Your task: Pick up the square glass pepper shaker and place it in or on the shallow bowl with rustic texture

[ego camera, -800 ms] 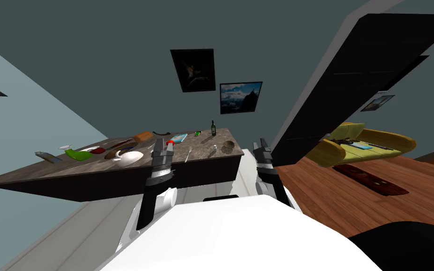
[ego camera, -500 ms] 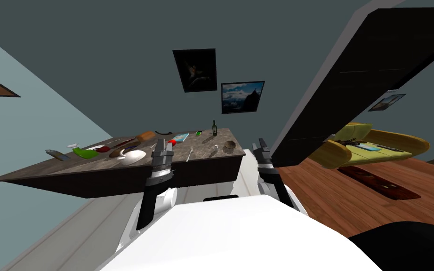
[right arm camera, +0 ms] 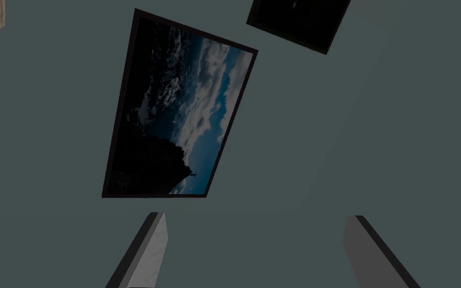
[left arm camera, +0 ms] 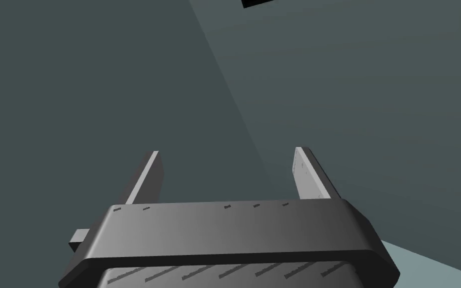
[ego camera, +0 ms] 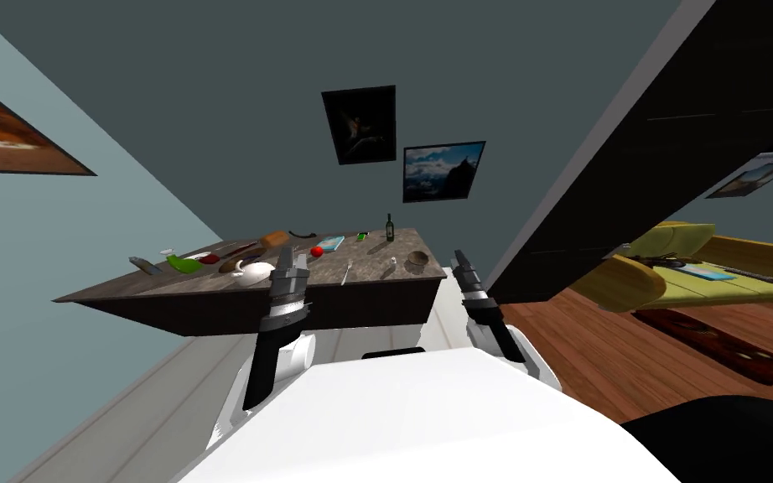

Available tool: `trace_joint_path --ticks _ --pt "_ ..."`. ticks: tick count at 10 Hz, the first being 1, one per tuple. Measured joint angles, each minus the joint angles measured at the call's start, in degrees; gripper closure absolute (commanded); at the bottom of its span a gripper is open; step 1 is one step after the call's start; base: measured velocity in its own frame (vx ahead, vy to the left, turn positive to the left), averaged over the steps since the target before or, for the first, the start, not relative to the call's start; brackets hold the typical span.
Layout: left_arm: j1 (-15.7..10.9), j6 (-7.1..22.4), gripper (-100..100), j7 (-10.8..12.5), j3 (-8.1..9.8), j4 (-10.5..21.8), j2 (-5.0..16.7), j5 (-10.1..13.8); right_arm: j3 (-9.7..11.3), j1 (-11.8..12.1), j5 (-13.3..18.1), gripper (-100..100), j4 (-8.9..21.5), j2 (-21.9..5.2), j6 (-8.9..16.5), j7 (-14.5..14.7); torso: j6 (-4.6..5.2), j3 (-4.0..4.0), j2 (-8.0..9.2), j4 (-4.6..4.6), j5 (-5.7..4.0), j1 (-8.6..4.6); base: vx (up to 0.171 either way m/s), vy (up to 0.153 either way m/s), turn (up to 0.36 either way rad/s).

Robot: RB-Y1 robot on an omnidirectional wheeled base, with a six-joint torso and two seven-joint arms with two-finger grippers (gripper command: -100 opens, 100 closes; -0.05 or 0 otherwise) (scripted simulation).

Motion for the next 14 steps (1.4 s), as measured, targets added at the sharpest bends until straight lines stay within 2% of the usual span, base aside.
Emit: trace_joint_path --ticks 3,7,10,14 --pt "0.00 0.00 0 0.00 0.00 0.00 0.00 0.00 -2.16 -0.66 3.31 -100 3.30 -1.77 1.22 2.28 0.00 0.01 0.02 0.00 0.01 0.01 0.002 0.091 0.158" --pt "0.00 0.00 0 0.00 0.00 0.00 0.00 0.00 -5.10 -1.97 8.75 -100 7.89 -2.19 3.43 6.13 0.01 -0.01 -0.01 0.00 0.03 0.11 0.015 0.108 0.172" --pt "0.00 0.00 0 0.00 0.00 0.00 0.00 0.00 -7.95 -2.68 12.90 -100 12.76 -2.26 3.83 9.19 0.01 -0.02 -0.03 -0.01 0.03 0.09 0.018 0.118 0.195" --pt "0.00 0.00 0 0.00 0.00 0.00 0.00 0.00 -11.60 -5.08 18.67 -100 18.90 -3.76 6.76 13.03 0.02 -0.02 -0.03 -0.01 0.03 0.08 0.028 0.119 0.168"
